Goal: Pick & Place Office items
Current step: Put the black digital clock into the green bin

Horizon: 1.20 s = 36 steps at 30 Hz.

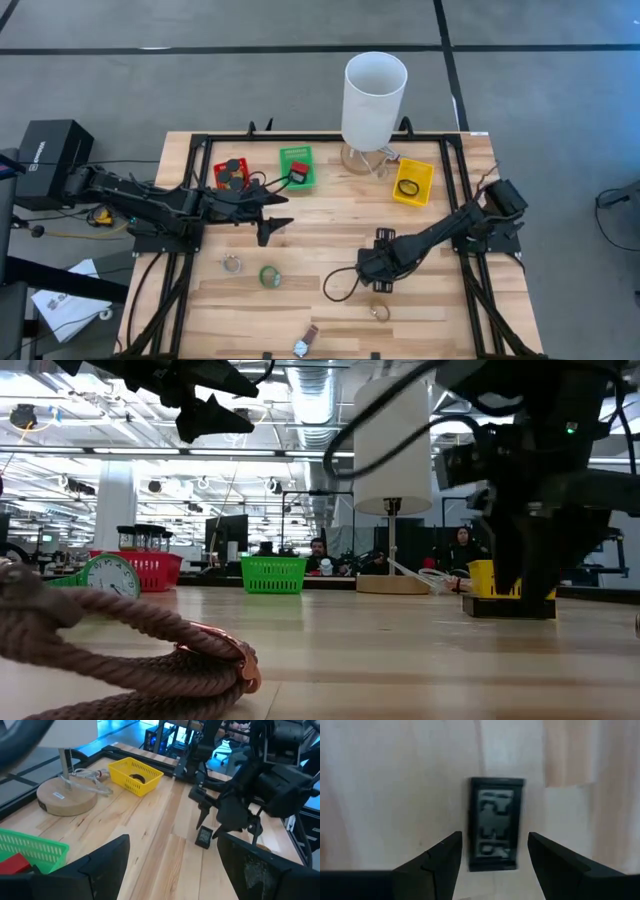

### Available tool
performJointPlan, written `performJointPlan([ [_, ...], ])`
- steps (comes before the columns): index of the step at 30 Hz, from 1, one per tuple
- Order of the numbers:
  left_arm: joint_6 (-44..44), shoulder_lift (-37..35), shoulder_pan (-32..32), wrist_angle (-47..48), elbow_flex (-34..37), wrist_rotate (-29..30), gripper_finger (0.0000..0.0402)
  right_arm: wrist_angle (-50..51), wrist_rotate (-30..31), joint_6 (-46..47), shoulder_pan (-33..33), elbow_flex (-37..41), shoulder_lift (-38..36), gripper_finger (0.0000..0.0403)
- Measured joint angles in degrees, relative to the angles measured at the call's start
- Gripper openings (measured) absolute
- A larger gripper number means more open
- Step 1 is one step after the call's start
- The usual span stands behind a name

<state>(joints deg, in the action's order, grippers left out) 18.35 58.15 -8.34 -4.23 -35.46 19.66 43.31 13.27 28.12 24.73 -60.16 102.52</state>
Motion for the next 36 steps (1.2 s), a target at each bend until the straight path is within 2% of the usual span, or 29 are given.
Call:
performJointPlan([
  [8,0.0,0.0,0.0,-0.9,0.0,0.0,0.0298,0.0,-1.3,0.4,-2.3,0.0,0.9,0.0218],
  [12,0.0,0.0,0.0,-1.1,0.0,0.0,0.0298,0.1,-2.0,-2.7,-3.4,0.0,0.9,0.0215],
  [15,0.0,0.0,0.0,-1.3,0.0,0.0,0.0298,0.1,-4.0,-3.0,-4.1,0.0,0.9,0.0198],
  [20,-0.1,0.6,-0.4,-1.5,0.0,-2.1,0.0298,0.1,-4.8,-3.3,-5.1,-0.1,0.9,0.0141],
  [23,-0.7,3.2,-2.3,-1.7,0.0,-6.0,0.0295,0.2,-4.8,-3.4,-5.4,-0.1,0.8,0.0127],
  [26,-1.3,8.2,-4.7,-5.8,0.0,-6.7,0.0288,0.0,-5.1,-4.6,-5.4,-0.1,0.8,0.013],
  [31,8.9,18.9,-6.1,-16.5,0.0,-6.1,0.0281,-0.3,-5.3,-4.6,-5.4,-0.1,0.8,0.0155],
  [36,5.2,25.9,-5.6,-17.3,0.0,-6.1,0.0274,0.5,-5.3,-5.0,-5.4,-1.2,0.9,0.0135],
])
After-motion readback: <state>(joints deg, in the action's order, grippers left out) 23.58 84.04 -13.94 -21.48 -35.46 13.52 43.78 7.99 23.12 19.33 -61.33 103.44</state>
